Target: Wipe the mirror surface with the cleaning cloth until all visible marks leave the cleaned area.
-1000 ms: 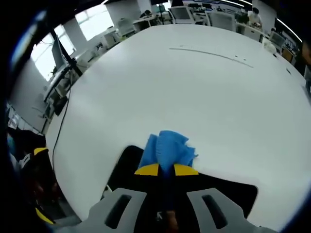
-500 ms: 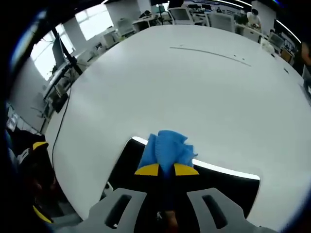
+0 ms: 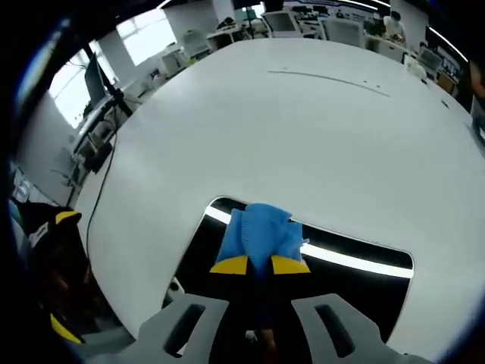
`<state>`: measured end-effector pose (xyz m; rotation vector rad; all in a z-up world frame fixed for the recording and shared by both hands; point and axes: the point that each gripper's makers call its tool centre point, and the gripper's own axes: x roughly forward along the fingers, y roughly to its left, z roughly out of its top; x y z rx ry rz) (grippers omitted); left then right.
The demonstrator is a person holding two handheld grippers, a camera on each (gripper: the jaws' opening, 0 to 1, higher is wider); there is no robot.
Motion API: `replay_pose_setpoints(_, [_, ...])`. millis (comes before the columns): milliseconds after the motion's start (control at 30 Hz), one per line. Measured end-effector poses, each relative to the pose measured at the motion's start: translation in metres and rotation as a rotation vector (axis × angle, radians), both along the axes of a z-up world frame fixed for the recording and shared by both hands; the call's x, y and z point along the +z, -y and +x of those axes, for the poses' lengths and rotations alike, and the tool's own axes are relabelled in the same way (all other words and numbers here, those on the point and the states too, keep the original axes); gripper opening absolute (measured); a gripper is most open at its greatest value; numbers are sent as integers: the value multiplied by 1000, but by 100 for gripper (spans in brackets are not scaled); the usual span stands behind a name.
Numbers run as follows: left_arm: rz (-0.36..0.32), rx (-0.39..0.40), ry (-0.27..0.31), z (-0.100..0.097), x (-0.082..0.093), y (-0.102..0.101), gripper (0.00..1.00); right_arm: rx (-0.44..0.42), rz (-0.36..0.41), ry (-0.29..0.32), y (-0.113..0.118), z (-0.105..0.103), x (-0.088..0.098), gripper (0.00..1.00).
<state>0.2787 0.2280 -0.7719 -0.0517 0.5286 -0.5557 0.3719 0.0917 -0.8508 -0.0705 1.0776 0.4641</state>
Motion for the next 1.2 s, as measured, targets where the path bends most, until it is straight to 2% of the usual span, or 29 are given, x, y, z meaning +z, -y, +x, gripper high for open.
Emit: replay_pose_setpoints(1200, [17,-32,9,-3,4,5,100,13,29,-17,-3,-47,-2,4])
